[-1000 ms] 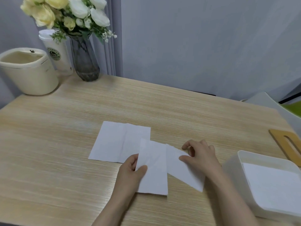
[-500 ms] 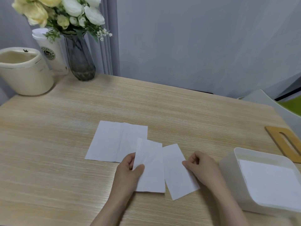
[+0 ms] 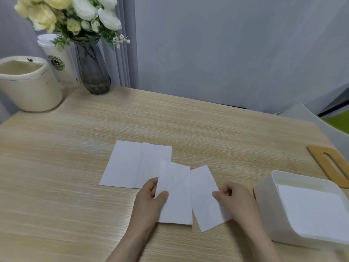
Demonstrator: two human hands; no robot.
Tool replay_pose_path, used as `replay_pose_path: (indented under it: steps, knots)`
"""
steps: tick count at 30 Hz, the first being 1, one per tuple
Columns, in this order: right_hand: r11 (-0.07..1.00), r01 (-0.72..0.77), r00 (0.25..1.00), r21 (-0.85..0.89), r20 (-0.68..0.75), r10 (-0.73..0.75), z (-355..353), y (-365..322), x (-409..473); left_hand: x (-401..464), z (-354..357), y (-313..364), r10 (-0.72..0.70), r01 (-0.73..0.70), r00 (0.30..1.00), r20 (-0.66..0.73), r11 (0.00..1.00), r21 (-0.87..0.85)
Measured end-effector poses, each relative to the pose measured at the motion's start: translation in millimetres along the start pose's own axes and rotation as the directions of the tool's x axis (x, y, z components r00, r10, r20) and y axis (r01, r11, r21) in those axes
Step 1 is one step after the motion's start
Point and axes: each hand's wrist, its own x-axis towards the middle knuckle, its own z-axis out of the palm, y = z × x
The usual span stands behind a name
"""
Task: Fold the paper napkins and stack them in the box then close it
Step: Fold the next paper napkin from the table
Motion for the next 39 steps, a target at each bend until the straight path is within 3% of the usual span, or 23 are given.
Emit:
replay_pose_path:
  steps: [7,16,21,26,31,39]
  knots:
    - [0.973,-0.016,0.999,0.232,-0.026,0.023,-3.9,11.0,5.5,0.1,-0.1,-2.2,0.008,-0.008,0.999,-0.034,1.000,-0.009]
    - [0.953,-0.060,0.998,0.297,0.023,0.056,-1.3,16.4,6.0,0.6,0.9,-1.4,-0.010,0.006,0.998,-0.060,0.998,-0.064]
    - [0.946,-0.036,0.998,0.322,-0.039,0.051,3.3,16.7,3.7,2.9,1.5,-2.7,-0.029,0.026,0.998,-0.052,0.998,-0.058]
    - [0.832,-0.033,0.999,0.554,-0.013,0.049,-2.7,21.0,2.0,3.2,0.2,-3.4,-0.030,0.028,0.999,-0.041,0.998,-0.057]
    - [0.600,-0.145,0.989,0.787,0.135,0.062,-9.8,4.8,-6.3,4.4,-0.4,-5.5,-0.018,0.017,1.000,-0.026,0.999,-0.045]
    - [0.576,-0.144,0.967,0.804,0.239,-0.092,22.9,-27.8,-30.8,7.1,-0.5,-8.5,0.004,-0.005,1.000,-0.027,0.998,-0.067]
